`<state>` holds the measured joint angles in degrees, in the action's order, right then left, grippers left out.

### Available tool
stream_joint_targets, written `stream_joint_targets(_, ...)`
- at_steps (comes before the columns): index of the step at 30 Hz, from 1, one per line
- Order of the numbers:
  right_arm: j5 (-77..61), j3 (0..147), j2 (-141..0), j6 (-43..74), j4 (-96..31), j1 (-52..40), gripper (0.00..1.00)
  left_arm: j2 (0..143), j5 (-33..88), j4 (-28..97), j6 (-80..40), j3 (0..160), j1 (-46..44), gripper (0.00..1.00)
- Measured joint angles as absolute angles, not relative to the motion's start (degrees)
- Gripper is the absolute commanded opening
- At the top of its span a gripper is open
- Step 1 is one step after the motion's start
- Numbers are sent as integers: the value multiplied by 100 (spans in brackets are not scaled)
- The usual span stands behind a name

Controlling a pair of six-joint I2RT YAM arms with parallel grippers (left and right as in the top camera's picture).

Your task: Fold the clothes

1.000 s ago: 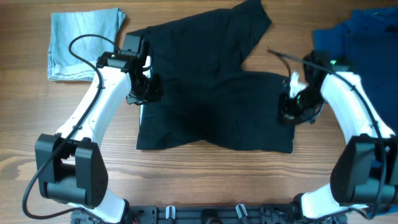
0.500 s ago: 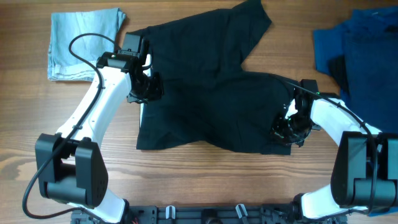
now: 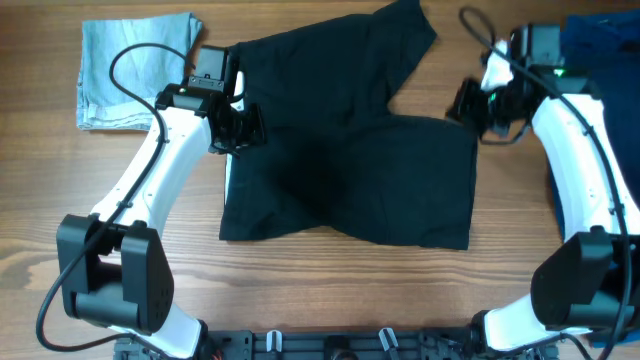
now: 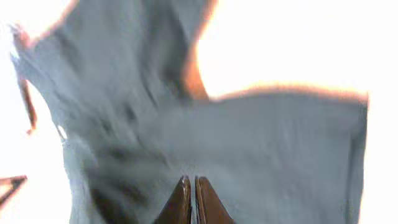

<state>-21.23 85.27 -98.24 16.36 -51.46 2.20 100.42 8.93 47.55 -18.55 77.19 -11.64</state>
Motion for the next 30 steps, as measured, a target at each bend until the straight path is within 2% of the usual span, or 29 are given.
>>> stream_joint_targets(1, -2119, 8560, -9824, 1632, -4821, 167, 10, 10044, 893, 4711, -1844, 7719, -1164, 100)
stream_joint_targets(4, -2080, 8567, -9850, 1699, -4051, -115, 27, 10044, 906, 4663, -1874, 7719, -1164, 100)
stream_joint_targets(5, -2001, 8571, -9911, 1741, -3605, -303, 41, 10044, 908, 4654, -1874, 7719, -1164, 100)
stream_joint_targets(6, -1874, 8591, -10025, 1782, -3186, -515, 50, 10044, 906, 4652, -1874, 7719, -1164, 100)
stream_joint_targets(9, -1505, 8604, -10440, 1824, -2261, -1007, 70, 10044, 908, 4644, -1874, 7719, -1164, 100)
stream_joint_targets(10, -1363, 8604, -10586, 1852, -1992, -1129, 74, 10044, 906, 4650, -1874, 7719, -1164, 100)
stream_joint_targets(14, -674, 8606, -11432, 1835, -952, -1562, 75, 10044, 906, 4646, -1874, 7719, -1164, 100)
stream_joint_targets(21, 128, 8576, -12296, 1955, 766, -1555, 76, 10047, 906, 4644, -1874, 7719, -1164, 100)
stream_joint_targets(30, 499, 8576, -12529, 2294, 1354, -1544, 73, 10047, 906, 4644, -1874, 7719, -1164, 100)
